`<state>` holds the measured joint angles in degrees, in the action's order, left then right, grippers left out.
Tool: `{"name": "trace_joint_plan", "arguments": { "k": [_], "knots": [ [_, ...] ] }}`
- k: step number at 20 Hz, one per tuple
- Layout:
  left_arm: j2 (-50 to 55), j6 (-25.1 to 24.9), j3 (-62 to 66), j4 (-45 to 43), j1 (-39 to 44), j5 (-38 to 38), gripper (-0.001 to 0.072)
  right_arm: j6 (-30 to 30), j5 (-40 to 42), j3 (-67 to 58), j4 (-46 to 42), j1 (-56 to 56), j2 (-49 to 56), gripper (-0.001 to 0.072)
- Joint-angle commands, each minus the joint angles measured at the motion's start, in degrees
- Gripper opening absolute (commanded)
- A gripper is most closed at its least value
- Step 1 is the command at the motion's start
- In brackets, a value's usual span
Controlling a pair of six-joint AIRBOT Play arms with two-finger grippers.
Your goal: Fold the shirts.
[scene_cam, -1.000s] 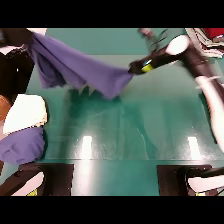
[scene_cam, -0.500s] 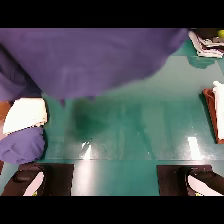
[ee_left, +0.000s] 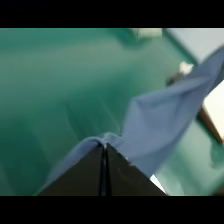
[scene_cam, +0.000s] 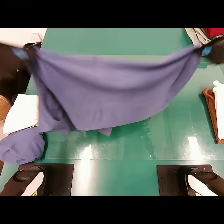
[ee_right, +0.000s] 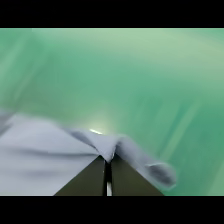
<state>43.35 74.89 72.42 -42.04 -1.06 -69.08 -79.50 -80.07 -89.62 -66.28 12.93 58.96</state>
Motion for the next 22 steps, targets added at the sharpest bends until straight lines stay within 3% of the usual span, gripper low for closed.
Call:
{"name": "trace_joint_plan", "arguments": {
  "k": [1,6,8,9,10,11,16,19,22],
  "knots": [
    [5.3,-1.7,-16.1,0.3,4.2,-0.9,0.0023,0.0,-0.1,14.0,0.2,1.0,1.9,0.0013],
    [15.7,-6.4,-33.0,0.2,13.8,18.6,0.0024,0.0,8.7,30.1,0.3,0.4,5.6,0.0013],
    [20.1,-6.3,-33.1,0.5,14.1,19.7,0.0025,0.0,8.9,32.3,0.7,0.4,7.0,0.0013],
    [21.3,-6.3,-33.1,0.5,14.1,20.0,0.0181,0.0,9.1,33.0,0.8,0.4,7.2,0.0013],
    [21.5,-6.0,-33.1,0.6,14.1,20.0,0.0494,0.0,9.5,33.5,0.8,0.4,7.1,0.0013],
    [21.2,-5.7,-32.8,0.6,14.1,19.7,0.0616,0.0,9.7,33.6,0.7,0.4,7.1,0.0013],
    [17.4,-5.7,-18.9,-1.7,5.4,2.3,0.0614,0.0,10.2,33.6,0.7,0.4,5.7,0.0013],
    [13.7,-5.0,-12.3,-7.7,-3.8,-0.1,0.0614,0.0,11.4,33.6,0.7,0.4,3.3,0.0014],
    [13.4,-0.8,-15.6,-14.6,-10.0,-0.5,0.0615,0.0,10.6,33.6,0.7,0.4,1.4,0.0014]
  ]
}}
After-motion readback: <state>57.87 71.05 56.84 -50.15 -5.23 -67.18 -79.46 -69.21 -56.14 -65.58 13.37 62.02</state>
